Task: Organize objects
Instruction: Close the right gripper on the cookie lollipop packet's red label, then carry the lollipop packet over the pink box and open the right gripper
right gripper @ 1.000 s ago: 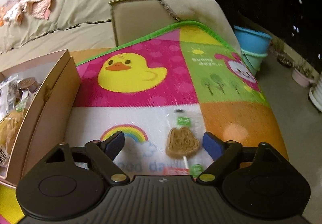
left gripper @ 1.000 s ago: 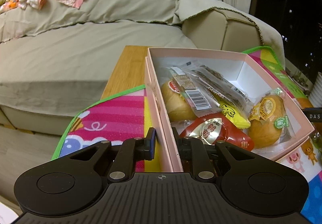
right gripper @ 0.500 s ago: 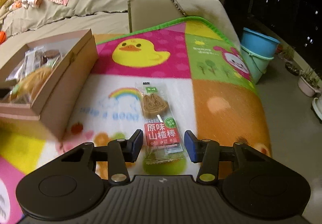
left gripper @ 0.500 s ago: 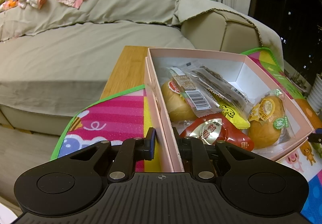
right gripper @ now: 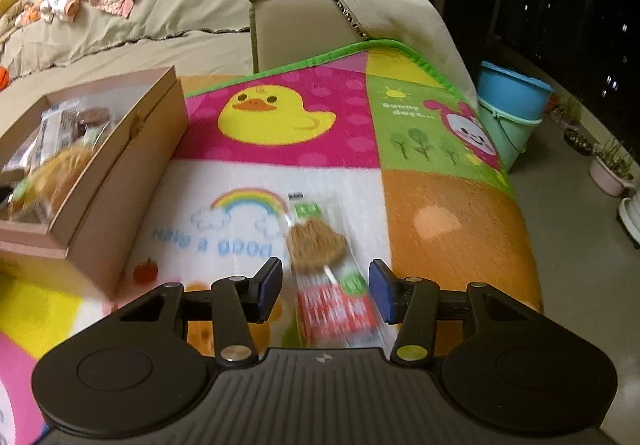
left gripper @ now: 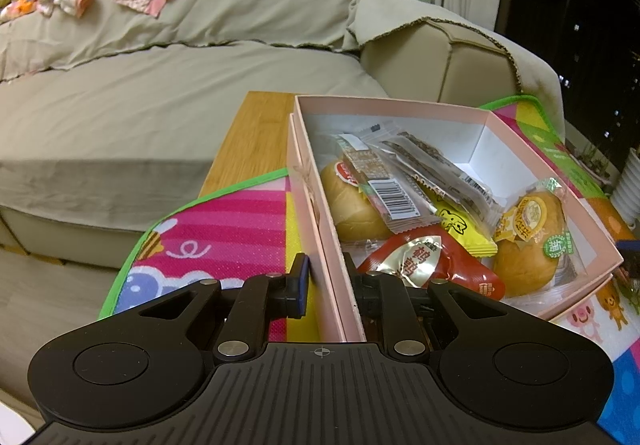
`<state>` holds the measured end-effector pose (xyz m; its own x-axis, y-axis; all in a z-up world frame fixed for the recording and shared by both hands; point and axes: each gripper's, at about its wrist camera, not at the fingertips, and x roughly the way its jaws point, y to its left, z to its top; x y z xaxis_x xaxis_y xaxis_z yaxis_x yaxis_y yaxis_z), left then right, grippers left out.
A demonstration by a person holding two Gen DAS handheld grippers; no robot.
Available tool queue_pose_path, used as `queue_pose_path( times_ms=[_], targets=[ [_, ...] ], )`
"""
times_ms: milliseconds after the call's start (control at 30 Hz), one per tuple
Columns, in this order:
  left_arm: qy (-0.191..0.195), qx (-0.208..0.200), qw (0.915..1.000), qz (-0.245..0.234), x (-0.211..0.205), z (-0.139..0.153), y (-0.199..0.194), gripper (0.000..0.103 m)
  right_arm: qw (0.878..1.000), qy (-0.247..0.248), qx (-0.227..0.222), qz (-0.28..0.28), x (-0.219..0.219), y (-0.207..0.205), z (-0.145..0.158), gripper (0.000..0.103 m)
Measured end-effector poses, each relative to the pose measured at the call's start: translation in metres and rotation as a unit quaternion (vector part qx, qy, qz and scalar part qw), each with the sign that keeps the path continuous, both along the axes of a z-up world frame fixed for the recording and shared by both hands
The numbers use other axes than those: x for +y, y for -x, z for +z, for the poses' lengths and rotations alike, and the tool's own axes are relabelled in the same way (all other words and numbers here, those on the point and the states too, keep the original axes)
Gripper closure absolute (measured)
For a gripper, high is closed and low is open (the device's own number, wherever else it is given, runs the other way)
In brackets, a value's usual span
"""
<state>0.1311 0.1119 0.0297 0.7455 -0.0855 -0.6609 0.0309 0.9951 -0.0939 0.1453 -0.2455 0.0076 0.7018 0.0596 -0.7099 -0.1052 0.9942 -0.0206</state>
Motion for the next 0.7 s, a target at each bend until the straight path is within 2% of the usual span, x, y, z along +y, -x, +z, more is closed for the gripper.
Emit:
queue_pose_path(
  times_ms=[67, 100, 133, 433, 567, 700],
  targets=[
    [0.000, 0.001, 1.0000, 0.001, 0.000, 0.000, -0.001, 0.085, 1.000, -0.001, 0.001, 0.001, 0.004, -0.008, 0.000, 0.055],
    [0.000, 0.000, 1.0000, 0.001, 0.000, 0.000, -0.001, 0.085, 1.000, 0.002, 0.001, 0.003, 0.007, -0.010, 0.000, 0.058],
    [0.001, 0.000, 1.0000, 0.001, 0.000, 0.000, -0.001, 0.085, 1.000, 0.008, 0.002, 0.007, 0.011, -0.010, 0.001, 0.066],
    [-0.008, -0.001, 1.0000, -0.006, -0.002, 0.000, -0.005, 0.085, 0.998, 0.012, 0.026, 0.052, 0.028, 0.023, 0.014, 0.067],
    [-0.018, 0.001, 0.9998, -0.006, -0.004, -0.003, -0.011, 0.086, 0.998, 0.010, 0.020, 0.058, 0.029, 0.041, 0.030, 0.067],
    [-0.011, -0.001, 0.9999, -0.008, -0.002, -0.004, -0.011, 0.086, 0.998, -0.008, 0.014, 0.063, 0.032, 0.052, 0.051, 0.067]
  ],
)
